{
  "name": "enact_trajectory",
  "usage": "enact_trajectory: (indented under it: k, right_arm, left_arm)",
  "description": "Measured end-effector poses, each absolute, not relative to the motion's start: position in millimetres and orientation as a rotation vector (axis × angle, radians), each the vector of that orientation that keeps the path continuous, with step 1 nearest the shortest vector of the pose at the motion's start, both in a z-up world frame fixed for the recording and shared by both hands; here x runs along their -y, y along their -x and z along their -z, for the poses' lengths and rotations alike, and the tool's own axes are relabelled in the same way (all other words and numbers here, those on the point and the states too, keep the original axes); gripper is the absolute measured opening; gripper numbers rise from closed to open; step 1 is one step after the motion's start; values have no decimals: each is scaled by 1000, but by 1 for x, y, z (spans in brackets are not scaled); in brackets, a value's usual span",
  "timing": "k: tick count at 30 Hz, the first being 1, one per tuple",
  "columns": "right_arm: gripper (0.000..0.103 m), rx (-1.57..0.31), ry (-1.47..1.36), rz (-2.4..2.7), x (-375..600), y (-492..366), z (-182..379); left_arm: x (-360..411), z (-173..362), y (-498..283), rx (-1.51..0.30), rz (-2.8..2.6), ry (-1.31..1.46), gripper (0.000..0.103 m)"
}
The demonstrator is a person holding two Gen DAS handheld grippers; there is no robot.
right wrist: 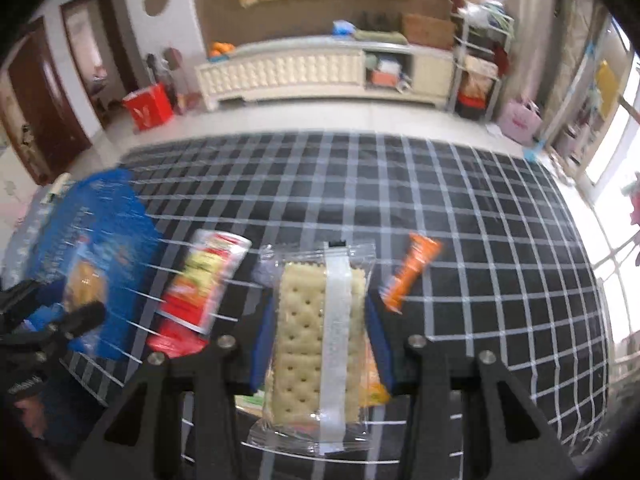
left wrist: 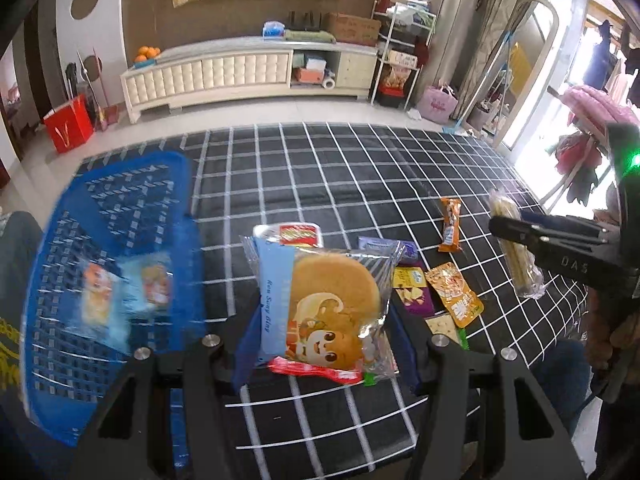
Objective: Organize snacks
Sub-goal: 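Carry the cake pastry and cracker pack over the blue basket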
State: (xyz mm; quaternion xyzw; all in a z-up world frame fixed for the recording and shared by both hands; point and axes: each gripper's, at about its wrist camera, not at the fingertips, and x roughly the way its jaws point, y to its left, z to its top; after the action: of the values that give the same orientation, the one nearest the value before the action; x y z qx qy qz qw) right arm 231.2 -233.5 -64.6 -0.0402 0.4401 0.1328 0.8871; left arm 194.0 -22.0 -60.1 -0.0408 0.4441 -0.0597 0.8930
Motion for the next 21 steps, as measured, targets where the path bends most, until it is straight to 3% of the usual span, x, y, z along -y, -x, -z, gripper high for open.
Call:
enact_trajectory:
  k: [9,21]
  right_arm:
    - [48,-841,139,-455,147,-214,35]
    - [48,-837,200,-637,41,-198,35]
  left_arm:
    - [-42,28,-170,-871,56,111,54]
    - [-126,33,-141,-896,-52,151,54]
